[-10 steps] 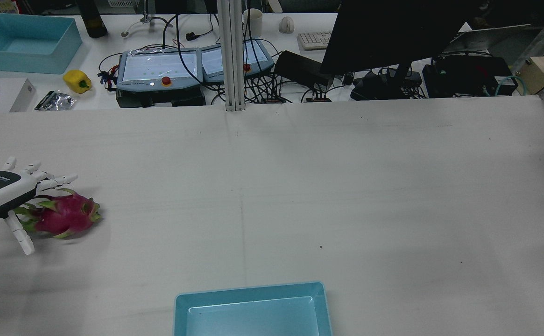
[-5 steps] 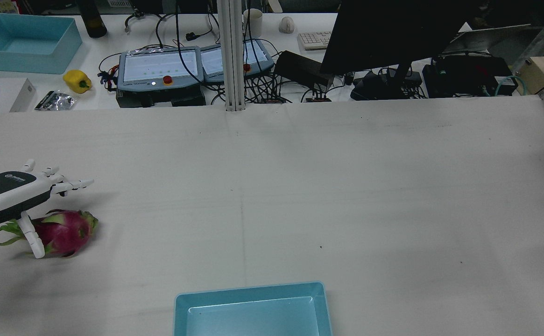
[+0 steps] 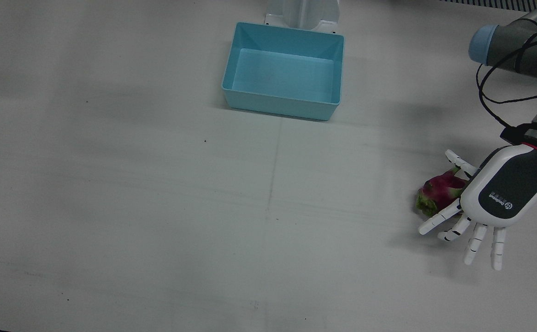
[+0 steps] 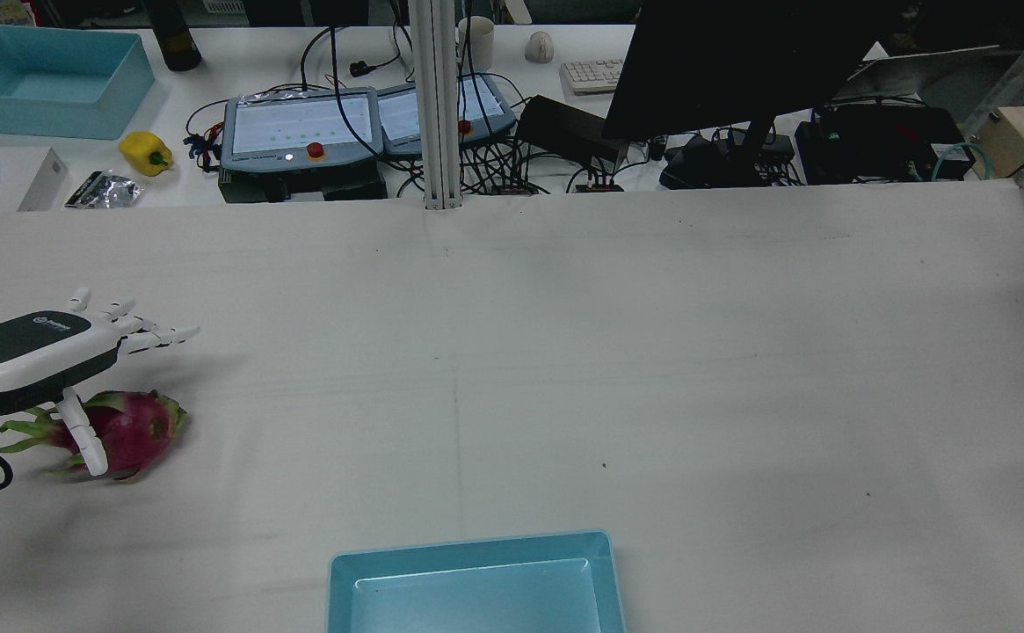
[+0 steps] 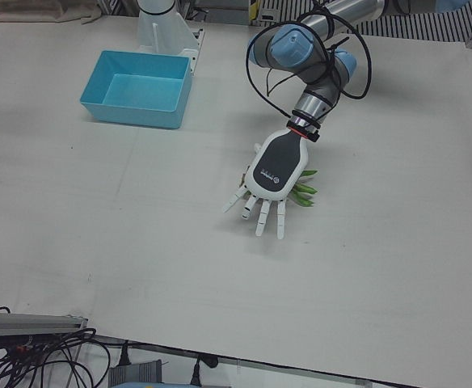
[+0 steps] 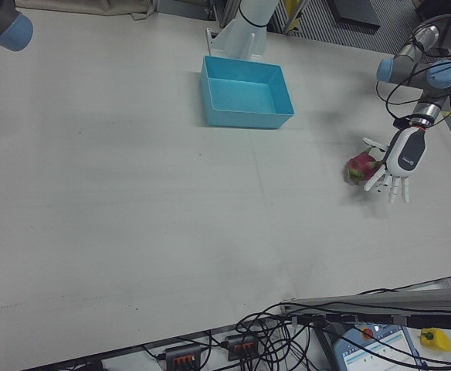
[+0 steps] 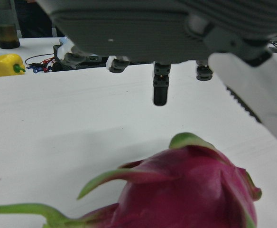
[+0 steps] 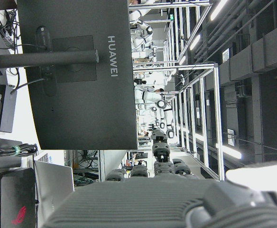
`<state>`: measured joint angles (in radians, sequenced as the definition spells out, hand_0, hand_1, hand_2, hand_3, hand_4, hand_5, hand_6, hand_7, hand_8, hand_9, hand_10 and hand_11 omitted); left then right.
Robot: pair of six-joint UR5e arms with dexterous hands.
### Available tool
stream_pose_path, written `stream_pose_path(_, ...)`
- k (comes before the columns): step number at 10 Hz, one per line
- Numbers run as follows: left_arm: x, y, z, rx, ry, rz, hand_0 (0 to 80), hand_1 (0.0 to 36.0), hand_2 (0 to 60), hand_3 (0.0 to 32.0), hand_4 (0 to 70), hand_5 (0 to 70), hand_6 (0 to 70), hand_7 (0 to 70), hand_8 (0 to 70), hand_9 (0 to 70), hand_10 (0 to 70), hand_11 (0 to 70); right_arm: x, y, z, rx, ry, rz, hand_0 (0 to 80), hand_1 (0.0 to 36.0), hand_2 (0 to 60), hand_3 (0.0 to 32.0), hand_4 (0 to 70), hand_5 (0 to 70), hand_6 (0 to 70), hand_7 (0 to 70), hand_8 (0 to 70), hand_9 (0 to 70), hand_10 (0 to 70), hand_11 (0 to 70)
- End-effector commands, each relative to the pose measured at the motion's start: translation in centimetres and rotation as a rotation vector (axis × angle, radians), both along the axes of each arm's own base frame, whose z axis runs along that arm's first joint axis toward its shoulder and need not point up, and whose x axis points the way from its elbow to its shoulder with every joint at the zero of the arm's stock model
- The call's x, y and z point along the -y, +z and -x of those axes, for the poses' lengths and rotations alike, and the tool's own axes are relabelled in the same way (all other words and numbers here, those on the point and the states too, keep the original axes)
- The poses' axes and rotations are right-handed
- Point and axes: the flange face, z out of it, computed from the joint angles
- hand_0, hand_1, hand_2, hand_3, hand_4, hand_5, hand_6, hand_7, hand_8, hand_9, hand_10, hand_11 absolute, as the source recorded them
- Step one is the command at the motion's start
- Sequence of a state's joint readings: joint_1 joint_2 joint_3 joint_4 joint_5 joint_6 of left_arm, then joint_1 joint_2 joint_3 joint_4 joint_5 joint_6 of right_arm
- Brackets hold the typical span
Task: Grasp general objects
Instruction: 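Position the left hand fingers around the dragon fruit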
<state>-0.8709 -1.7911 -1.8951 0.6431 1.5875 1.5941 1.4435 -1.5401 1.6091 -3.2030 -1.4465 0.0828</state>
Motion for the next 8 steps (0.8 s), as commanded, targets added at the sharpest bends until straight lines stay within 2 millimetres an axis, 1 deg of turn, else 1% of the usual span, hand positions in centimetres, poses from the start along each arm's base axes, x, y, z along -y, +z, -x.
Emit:
stream_pose_path(1,-0.4,1.4,0.0,0.019,0.002,-0.004,37.1,0.0,0.0,32.0,0.0,0.0,0.0,54.5,0.0,9.5,0.0,0.0,0.0,0.0,0.0,0.000,0.000,-0.002,0.0,0.0,0.0,0.0,0.0,0.0,0.0,0.0,0.0,0.0,0.0,0.0)
stream_pose_path(2,-0.6,1.9,0.0,0.021,0.002,-0.004,37.2,0.0,0.0,32.0,0.0,0.0,0.0,55.9,0.0,9.7,0.0,0.0,0.0,0.0,0.0,0.000,0.000,0.000,0.0,0.0,0.0,0.0,0.0,0.0,0.0,0.0,0.0,0.0,0.0,0.0)
stream_pose_path(3,-1.1,2.6,-0.1,0.023,0.000,-0.004,37.0,0.0,0.0,32.0,0.0,0.0,0.0,58.8,0.0,10.3,0.0,0.0,0.0,0.0,0.0,0.000,0.000,-0.002,0.0,0.0,0.0,0.0,0.0,0.0,0.0,0.0,0.0,0.0,0.0,0.0)
stream_pose_path(4,-1.3,3.2,0.1,0.024,-0.006,-0.005,37.1,0.0,0.0,32.0,0.0,0.0,0.0,55.1,0.0,9.6,0.0,0.0,0.0,0.0,0.0,0.000,0.000,-0.002,0.0,0.0,0.0,0.0,0.0,0.0,0.0,0.0,0.0,0.0,0.0,0.0)
stream_pose_path(6,-1.5,3.5,-0.3,0.037,-0.009,-0.006,36.7,0.0,0.0,32.0,0.0,0.0,0.0,70.0,0.0,12.9,0.0,0.0,0.0,0.0,0.0,0.000,0.000,-0.002,0.0,0.0,0.0,0.0,0.0,0.0,0.0,0.0,0.0,0.0,0.0,0.0)
stream_pose_path(7,-1.5,4.2,-0.8,0.069,-0.016,-0.019,36.4,0.0,0.0,32.0,0.0,0.0,0.0,70.0,0.0,12.6,0.0,0.0,0.0,0.0,0.0,0.000,0.000,-0.002,0.0,0.0,0.0,0.0,0.0,0.0,0.0,0.0,0.0,0.0,0.0,0.0)
stream_pose_path(8,-1.5,4.3,-0.9,0.070,-0.015,-0.022,35.9,0.0,0.0,32.0,0.0,0.0,0.0,62.1,0.0,11.0,0.0,0.0,0.0,0.0,0.0,0.000,0.000,-0.002,0.0,0.0,0.0,0.0,0.0,0.0,0.0,0.0,0.0,0.0,0.0,0.0)
